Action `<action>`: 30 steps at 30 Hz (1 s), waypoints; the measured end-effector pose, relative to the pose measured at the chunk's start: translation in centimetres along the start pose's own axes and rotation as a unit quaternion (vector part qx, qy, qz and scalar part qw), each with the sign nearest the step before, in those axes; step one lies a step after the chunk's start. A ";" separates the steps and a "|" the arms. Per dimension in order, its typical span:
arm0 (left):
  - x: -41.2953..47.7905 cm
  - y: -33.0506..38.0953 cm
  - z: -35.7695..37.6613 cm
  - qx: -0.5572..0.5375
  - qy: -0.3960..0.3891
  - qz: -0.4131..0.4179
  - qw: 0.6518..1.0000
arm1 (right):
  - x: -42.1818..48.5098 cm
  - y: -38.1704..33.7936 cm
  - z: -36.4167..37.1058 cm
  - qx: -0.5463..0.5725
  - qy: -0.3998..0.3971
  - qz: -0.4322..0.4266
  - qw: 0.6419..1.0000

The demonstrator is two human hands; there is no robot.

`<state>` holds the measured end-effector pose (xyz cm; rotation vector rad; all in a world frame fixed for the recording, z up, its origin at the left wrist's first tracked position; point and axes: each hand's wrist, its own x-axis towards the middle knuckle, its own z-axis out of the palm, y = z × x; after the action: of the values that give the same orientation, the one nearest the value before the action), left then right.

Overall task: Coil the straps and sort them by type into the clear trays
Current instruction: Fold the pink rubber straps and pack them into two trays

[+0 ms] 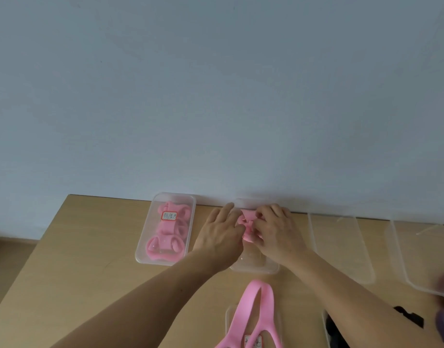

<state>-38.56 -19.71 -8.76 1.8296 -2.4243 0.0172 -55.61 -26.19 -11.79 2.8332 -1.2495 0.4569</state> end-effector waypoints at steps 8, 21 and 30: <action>0.2 -0.9 1.2 0.048 -0.127 -0.006 0.991 | -0.9 0.9 0.0 0.067 0.002 0.019 0.998; -0.5 -0.5 0.9 0.015 -0.031 0.032 0.999 | -0.8 0.2 -1.8 0.093 -0.023 0.082 0.992; -0.8 -0.6 0.5 -0.020 -0.023 0.018 0.999 | -0.9 -0.2 -2.8 0.085 -0.045 0.099 0.990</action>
<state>-37.83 -19.13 -9.35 1.7905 -2.4693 -0.0716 -56.79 -25.09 -9.28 2.9101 -1.5923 0.4670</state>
